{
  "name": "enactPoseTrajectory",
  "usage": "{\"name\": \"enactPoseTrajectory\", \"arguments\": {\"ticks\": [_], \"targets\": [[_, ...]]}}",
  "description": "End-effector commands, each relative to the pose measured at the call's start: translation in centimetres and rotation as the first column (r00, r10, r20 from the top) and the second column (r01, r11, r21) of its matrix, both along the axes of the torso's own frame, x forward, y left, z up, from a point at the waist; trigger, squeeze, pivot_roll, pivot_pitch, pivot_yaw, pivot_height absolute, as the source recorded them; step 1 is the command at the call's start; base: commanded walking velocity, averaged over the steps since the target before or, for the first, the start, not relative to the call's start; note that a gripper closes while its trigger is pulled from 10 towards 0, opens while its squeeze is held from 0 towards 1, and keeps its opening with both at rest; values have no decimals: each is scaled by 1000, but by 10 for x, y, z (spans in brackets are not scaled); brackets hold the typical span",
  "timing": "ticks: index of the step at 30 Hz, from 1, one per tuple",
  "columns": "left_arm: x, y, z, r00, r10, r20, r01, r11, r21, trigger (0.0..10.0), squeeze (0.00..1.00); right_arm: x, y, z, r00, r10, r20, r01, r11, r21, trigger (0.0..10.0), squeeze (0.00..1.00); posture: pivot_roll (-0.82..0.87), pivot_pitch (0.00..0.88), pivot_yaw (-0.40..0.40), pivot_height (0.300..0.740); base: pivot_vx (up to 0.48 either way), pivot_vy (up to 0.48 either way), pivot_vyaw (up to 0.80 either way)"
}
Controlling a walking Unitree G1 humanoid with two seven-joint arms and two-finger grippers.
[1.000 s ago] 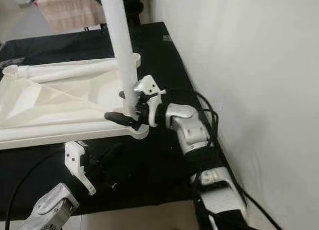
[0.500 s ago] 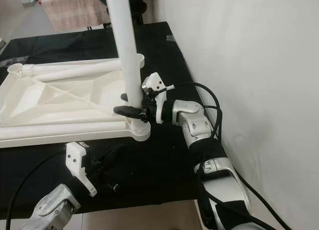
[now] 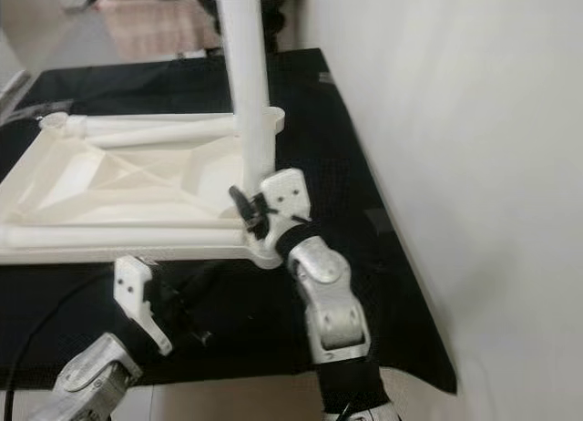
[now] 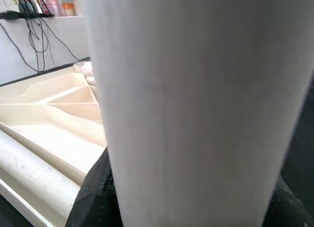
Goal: Building children table
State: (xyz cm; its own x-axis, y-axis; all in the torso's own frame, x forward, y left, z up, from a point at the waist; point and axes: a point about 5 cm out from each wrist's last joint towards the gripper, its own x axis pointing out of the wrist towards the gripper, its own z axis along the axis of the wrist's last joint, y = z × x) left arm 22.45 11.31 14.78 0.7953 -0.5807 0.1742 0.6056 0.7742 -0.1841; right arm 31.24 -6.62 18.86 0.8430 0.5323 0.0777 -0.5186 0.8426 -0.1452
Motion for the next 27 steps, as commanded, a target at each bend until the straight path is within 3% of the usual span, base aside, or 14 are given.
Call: {"name": "enactPoseTrajectory", "arguments": {"ticks": [1,3,4,6,7,10,12,13,15,16,23,25,26,27], "targets": [[-1,2,-6,1000,3,-25,-3,1000,15,10000,0,-2,0,-33,989,-14,-150,6,999,-54,0,0,-46,189,42,740,0,0,0],[0,2,-6,1000,0,-28,1,1000,15,10000,0,3,-1,-31,989,-29,-145,22,999,-48,0,0,-47,181,39,740,0,0,0],[2,1,-7,1000,-1,-28,1,1000,14,10000,0,14,-1,-29,989,4,-149,-7,1000,-18,10000,0,-44,175,32,740,0,0,0],[2,2,-7,1000,5,-26,-5,1000,13,10000,0,16,1,-26,986,75,-150,-78,997,-14,10000,0,-44,173,32,740,0,0,0],[3,2,-7,1000,11,-25,-10,1000,11,10000,0,16,4,-22,973,177,-148,-179,984,-3,10000,1000,-43,169,28,740,0,0,0],[3,2,-7,1000,14,-24,-14,1000,10,10000,0,14,6,-19,959,242,-145,-245,970,3,10000,1000,-43,169,28,740,0,0,0],[3,1,-7,1000,15,-24,-14,1000,8,10000,0,14,6,-4,925,362,-114,-364,931,10,10000,1000,-42,167,28,740,0,0,0],[3,1,-7,1000,14,-25,-13,1000,7,10000,0,17,3,4,912,398,-100,-400,916,-9,10000,843,-42,167,29,740,0,0,0],[3,0,-7,1000,13,-26,-13,1000,6,10000,0,20,1,9,903,419,-92,-423,906,-24,10000,843,-41,167,29,740,0,0,0],[3,0,-7,1000,11,-26,-11,1000,6,10000,0,27,-4,14,895,437,-92,-442,896,-39,10000,0,-38,166,30,740,0,0,0],[1,-2,-7,1000,8,-28,-7,1000,6,10000,0,45,-13,25,865,491,-103,-497,866,-50,10000,0,-27,163,27,740,0,0,0],[0,-3,-8,1000,7,-29,-7,1000,6,10000,0,47,-14,30,805,580,-121,-589,807,-47,10000,0,-23,164,26,740,0,0,0],[0,-3,-8,1000,7,-29,-7,1000,6,10000,0,47,-14,30,805,580,-121,-589,807,-47,10000,0,-23,164,26,740,0,0,0],[0,-3,-8,1000,7,-29,-7,1000,6,10000,0,46,-13,31,778,615,-128,-624,780,-46,7294,0,-23,164,26,740,0,0,0]]}}
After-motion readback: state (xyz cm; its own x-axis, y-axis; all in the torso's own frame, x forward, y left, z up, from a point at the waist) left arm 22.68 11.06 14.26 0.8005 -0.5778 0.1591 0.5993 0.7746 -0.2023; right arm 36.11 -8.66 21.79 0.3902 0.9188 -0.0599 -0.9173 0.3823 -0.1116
